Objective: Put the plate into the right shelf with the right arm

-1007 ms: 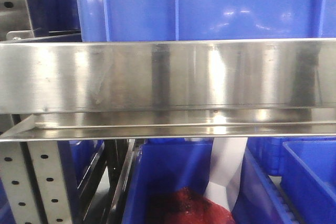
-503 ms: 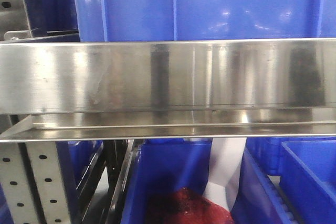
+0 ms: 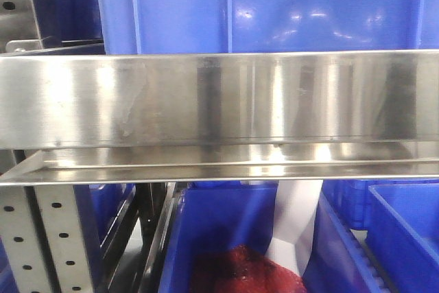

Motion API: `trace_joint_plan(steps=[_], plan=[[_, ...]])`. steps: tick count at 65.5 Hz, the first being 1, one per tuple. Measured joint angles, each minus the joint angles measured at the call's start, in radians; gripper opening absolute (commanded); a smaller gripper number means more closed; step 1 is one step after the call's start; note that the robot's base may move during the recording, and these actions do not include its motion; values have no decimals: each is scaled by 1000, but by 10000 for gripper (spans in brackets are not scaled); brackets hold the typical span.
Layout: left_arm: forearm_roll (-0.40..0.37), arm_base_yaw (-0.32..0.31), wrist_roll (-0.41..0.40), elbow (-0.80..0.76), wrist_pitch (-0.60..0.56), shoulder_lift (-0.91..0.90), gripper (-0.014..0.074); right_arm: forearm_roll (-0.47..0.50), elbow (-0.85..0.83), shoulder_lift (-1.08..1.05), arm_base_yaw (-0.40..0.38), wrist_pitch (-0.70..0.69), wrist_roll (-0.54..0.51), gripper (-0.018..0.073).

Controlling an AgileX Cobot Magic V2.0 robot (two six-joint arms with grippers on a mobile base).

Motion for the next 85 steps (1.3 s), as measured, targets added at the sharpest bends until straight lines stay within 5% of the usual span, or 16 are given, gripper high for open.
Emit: trace_joint_plan(steps=[17, 45, 70, 85], plan=[[0, 0, 0, 0, 0, 0, -47, 10, 0, 148, 0, -136, -34, 97], [0, 0, 0, 0, 0, 0, -47, 12, -1, 203, 0, -82, -103, 457], [0, 0, 0, 0, 0, 0, -47, 12, -2, 116, 0, 35, -107, 420], [0, 0, 0, 0, 0, 0, -47, 12, -2, -68, 0, 170, -117, 111]])
